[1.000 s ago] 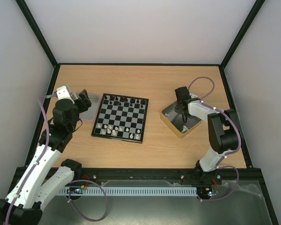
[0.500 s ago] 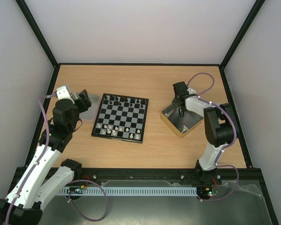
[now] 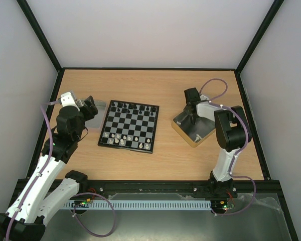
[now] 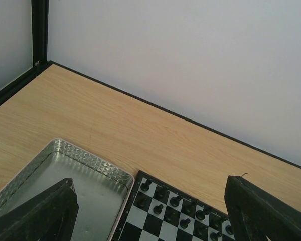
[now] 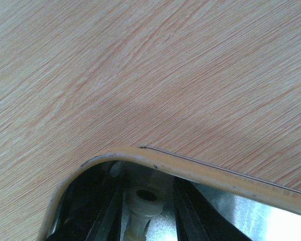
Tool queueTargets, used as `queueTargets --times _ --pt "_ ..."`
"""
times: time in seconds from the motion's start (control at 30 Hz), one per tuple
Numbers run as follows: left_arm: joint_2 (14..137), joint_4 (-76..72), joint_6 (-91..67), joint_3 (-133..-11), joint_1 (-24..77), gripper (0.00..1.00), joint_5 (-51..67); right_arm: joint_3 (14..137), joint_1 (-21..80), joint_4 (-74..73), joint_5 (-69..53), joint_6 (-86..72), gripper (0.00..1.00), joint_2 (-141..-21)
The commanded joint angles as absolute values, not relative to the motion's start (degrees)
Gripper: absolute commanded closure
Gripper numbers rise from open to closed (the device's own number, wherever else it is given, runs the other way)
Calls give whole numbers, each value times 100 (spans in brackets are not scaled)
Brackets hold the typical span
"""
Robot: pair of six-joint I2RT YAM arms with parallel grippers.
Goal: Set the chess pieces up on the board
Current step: Pick up the chess piece from the storage box.
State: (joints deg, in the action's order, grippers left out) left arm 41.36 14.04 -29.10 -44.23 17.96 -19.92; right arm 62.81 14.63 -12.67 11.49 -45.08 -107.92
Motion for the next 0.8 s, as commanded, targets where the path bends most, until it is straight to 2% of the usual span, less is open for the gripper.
queueTargets --times 0.0,0.17,0.37,0.5,0.77 --pt "4150 1252 -2892 -4386 1758 18 -1995 6372 1413 -1196 1291 -4602 73 -10862" --pt "4150 1257 -2890 -4381 1758 18 -1984 6342 1353 -1180 1239 -4593 77 -10911" --pt "4148 1245 -2890 -4377 1758 18 -1960 6318 1267 -1090 1009 -4558 75 -11006" --pt "4150 1233 -2888 -4370 1762 18 -1930 6229 1272 -1041 878 -4608 84 -10976" --pt "4208 1019 -2720 -4321 1765 18 -1344 5849 1269 -939 812 -4851 86 -10171"
